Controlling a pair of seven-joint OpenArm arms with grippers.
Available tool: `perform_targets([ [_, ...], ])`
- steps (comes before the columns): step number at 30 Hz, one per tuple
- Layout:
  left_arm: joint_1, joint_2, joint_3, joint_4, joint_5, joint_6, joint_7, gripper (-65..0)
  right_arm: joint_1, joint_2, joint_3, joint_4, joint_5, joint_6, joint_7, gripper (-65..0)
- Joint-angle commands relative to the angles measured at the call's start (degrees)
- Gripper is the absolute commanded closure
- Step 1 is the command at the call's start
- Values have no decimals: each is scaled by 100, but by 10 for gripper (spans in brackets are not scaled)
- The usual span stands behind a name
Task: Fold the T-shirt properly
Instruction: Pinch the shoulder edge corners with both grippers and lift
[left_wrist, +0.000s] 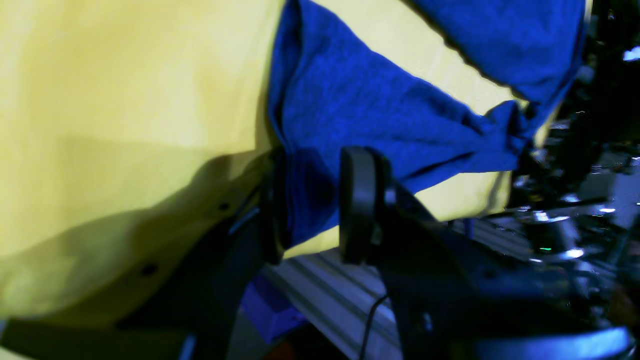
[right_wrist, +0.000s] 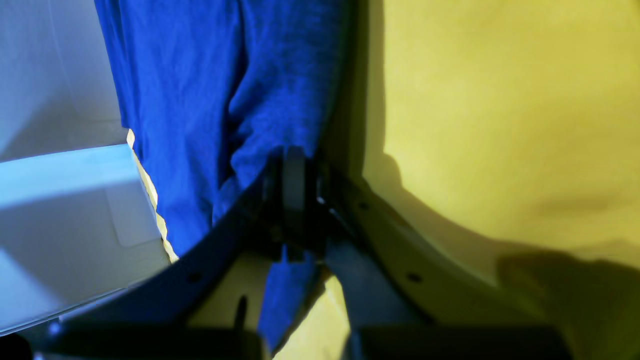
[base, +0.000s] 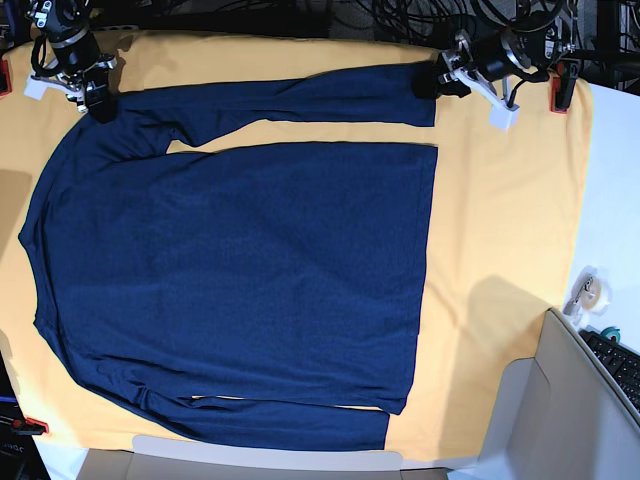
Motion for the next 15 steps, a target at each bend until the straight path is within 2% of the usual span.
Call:
perform_targets([
  [1, 12, -65, 2, -45, 258, 90, 1, -178, -47, 71, 20, 110, 106, 61, 29, 0],
  [5, -190, -65, 248, -98, 636, 90, 9, -178, -47, 71, 20, 110, 106, 61, 29, 0],
  [12, -207, -47, 644, -54, 654, 90, 9, -173, -56, 71, 20, 110, 106, 61, 29, 0],
  [14, -207, -47, 670, -45, 654, 82, 9, -140, -56, 71, 20, 110, 106, 61, 29, 0],
  [15, -207, -47, 697, -45, 654, 82, 9, -100, -56, 71, 20, 110, 106, 61, 29, 0],
])
